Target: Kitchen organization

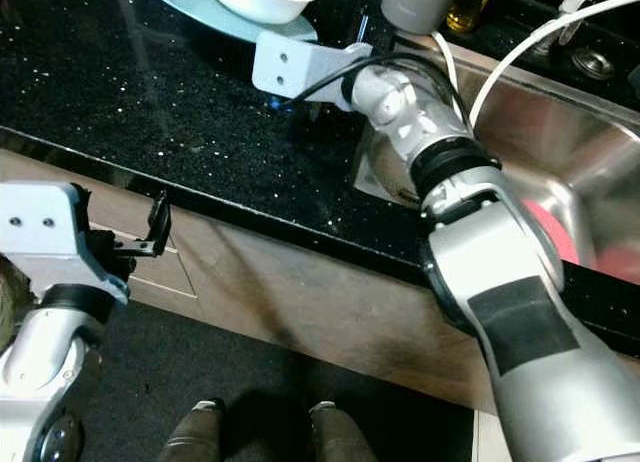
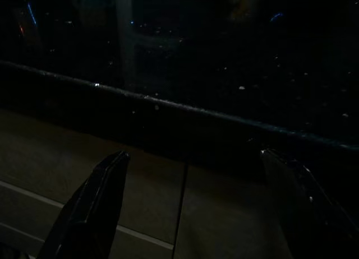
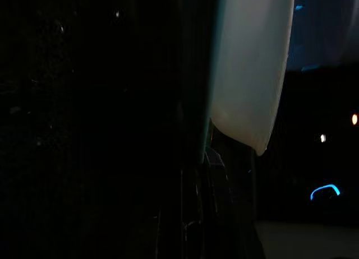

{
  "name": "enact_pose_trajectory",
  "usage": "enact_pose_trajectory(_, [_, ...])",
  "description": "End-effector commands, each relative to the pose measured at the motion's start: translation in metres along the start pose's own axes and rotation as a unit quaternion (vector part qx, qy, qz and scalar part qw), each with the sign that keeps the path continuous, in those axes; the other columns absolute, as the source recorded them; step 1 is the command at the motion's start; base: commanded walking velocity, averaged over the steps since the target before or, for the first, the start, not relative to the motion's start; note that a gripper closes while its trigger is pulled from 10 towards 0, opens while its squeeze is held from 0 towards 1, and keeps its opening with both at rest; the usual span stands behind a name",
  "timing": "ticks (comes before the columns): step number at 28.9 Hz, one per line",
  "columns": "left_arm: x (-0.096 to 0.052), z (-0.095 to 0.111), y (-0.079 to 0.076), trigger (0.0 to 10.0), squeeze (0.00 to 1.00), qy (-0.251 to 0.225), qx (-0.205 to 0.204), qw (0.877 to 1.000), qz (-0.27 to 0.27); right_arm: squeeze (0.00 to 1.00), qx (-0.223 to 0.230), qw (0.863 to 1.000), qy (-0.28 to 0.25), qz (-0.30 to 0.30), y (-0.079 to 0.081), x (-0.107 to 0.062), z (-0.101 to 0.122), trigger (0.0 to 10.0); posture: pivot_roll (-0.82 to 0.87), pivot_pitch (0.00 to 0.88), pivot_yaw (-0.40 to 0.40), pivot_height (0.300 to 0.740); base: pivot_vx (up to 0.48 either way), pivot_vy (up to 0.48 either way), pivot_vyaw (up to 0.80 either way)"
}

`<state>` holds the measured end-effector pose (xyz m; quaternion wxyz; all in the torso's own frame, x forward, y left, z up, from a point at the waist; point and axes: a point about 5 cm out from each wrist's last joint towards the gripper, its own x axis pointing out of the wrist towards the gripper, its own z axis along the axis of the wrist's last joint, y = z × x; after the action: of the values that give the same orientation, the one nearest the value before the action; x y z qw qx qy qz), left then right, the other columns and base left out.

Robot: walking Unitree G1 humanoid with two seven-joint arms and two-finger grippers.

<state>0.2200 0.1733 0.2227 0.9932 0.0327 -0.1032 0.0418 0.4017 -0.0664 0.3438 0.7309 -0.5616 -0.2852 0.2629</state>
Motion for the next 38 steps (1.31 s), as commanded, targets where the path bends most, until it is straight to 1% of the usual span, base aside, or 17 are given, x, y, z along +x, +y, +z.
enact_pose_trajectory(1, [0.002,-0.001,-0.004,10.0,0.0,-0.004,0.002,1.0,-0.012,0.0,-0.009,0.999,-0.03,0.008,0.001,-0.005,0.002,10.0,0.16,0.19,-0.174,0.74,0.0,0.0,0.0])
enact_pose_trajectory(3, [0.003,-0.001,-0.004,10.0,0.0,-0.005,0.004,1.0,-0.014,0.0,-0.01,0.998,-0.054,0.021,0.005,-0.007,0.005,10.0,0.15,0.186,-0.172,0.74,0.0,0.0,0.0])
enact_pose_trajectory(4, [0.003,-0.001,-0.004,10.0,0.0,-0.005,0.004,1.0,-0.014,0.0,-0.01,0.998,-0.054,0.021,0.005,-0.007,0.005,10.0,0.15,0.186,-0.172,0.74,0.0,0.0,0.0])
enact_pose_trajectory(7, [0.005,-0.001,-0.003,10.0,0.0,-0.007,0.006,1.0,-0.017,0.0,-0.011,0.996,-0.085,0.04,0.016,-0.009,0.009,10.0,0.15,0.178,-0.166,0.74,0.0,0.0,0.0])
enact_pose_trajectory(8, [0.005,-0.001,-0.003,10.0,0.0,-0.007,0.006,1.0,-0.017,0.0,-0.011,0.996,-0.085,0.04,0.016,-0.009,0.009,10.0,0.15,0.178,-0.166,0.74,0.0,0.0,0.0])
enact_pose_trajectory(10, [0.007,-0.001,-0.003,10.0,0.0,-0.01,0.006,1.0,-0.019,0.0,-0.015,0.993,-0.104,0.055,0.026,-0.01,0.012,10.0,0.15,0.171,-0.162,0.74,0.0,0.0,0.0])
enact_pose_trajectory(18, [0.011,0.001,-0.004,10.0,0.0,-0.017,0.007,1.0,-0.023,0.0,-0.022,0.989,-0.13,0.069,0.04,-0.016,0.014,10.0,0.15,0.153,-0.153,0.74,0.0,0.0,0.0])
enact_pose_trajectory(19, [0.013,0.001,-0.003,10.0,0.0,-0.018,0.008,1.0,-0.024,0.64,-0.022,0.988,-0.135,0.073,0.042,-0.018,0.014,10.0,0.15,0.151,-0.152,0.74,0.0,0.0,0.0])
enact_pose_trajectory(21, [0.013,0.001,-0.003,10.0,0.0,-0.019,0.008,1.0,-0.024,0.64,-0.022,0.988,-0.136,0.073,0.042,-0.019,0.013,10.0,0.15,0.15,-0.151,0.74,0.0,0.0,0.0])
enact_pose_trajectory(22, [0.014,0.001,-0.003,10.0,0.0,-0.02,0.008,0.999,-0.024,1.0,-0.022,0.988,-0.137,0.074,0.043,-0.02,0.013,10.0,0.15,0.149,-0.151,0.74,0.0,0.0,0.0])
enact_pose_trajectory(26, [0.015,0.001,-0.004,10.0,0.0,-0.022,0.008,0.999,-0.026,1.0,-0.018,0.987,-0.141,0.077,0.044,-0.024,0.012,10.0,0.15,0.14,-0.149,0.74,0.0,0.0,0.0])
enact_pose_trajectory(29, [0.016,0.002,-0.004,10.0,0.0,-0.025,0.008,0.999,-0.027,1.0,0.003,0.986,-0.143,0.085,0.042,-0.027,0.009,10.0,0.15,0.131,-0.144,0.74,0.0,0.0,0.0])
enact_pose_trajectory(30, [0.016,0.003,-0.004,10.0,0.0,-0.026,0.008,0.999,-0.027,0.47,0.015,0.985,-0.142,0.095,0.041,-0.029,0.007,10.0,0.15,0.126,-0.143,0.74,0.0,0.0,0.0])
enact_pose_trajectory(32, [0.017,0.003,-0.004,10.0,0.0,-0.028,0.008,0.999,-0.028,0.47,0.023,0.984,-0.142,0.102,0.041,-0.031,0.006,10.0,0.15,0.126,-0.143,0.74,0.0,0.0,0.0])
enact_pose_trajectory(33, [0.018,0.003,-0.004,10.0,0.0,-0.029,0.008,0.999,-0.028,0.0,0.04,0.983,-0.142,0.107,0.039,-0.032,0.005,10.0,0.16,0.122,-0.142,0.74,0.0,0.0,0.0])
enact_pose_trajectory(36, [0.019,0.004,-0.003,10.0,0.0,-0.032,0.009,0.999,-0.029,0.0,0.095,0.977,-0.152,0.113,0.029,-0.034,0.005,10.0,0.15,0.115,-0.138,0.74,0.0,0.0,0.0])
enact_pose_trajectory(38, [0.02,0.004,-0.003,10.0,0.0,-0.034,0.009,0.999,-0.03,0.0,0.153,0.966,-0.168,0.121,0.019,-0.036,0.008,10.0,0.15,0.112,-0.137,0.74,0.0,0.0,0.0])
